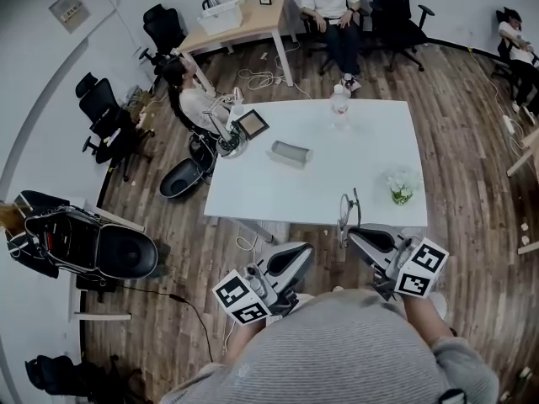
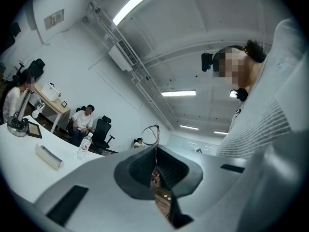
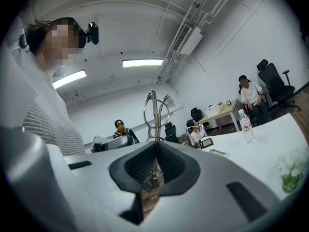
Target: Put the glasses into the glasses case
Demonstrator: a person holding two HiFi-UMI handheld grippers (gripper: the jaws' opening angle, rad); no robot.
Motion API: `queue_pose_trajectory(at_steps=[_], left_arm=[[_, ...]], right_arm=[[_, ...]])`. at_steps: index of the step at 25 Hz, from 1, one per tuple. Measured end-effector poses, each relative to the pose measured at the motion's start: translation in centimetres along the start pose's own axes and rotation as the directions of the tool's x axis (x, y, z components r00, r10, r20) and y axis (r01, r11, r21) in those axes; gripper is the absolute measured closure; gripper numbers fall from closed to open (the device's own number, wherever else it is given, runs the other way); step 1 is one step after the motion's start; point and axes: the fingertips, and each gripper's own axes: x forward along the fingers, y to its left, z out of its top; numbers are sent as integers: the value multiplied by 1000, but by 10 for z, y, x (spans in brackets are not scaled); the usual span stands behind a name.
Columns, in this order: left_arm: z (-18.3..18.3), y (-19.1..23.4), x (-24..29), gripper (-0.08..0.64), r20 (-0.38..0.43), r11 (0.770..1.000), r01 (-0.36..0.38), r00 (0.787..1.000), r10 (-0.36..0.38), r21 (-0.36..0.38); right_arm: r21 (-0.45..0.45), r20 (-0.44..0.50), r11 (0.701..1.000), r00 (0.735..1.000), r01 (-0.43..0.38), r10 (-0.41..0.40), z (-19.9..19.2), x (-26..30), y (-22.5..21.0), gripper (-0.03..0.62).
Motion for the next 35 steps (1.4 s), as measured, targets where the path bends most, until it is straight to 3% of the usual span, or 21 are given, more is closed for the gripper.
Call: queue_pose_trajectory(at_steps=[35], left_arm=[[-8,0,-2,548,-8,1000,-20,1000,20,-1]], right_arm=[[39,10,999,1000,-29,28,-8,0,-3,563]])
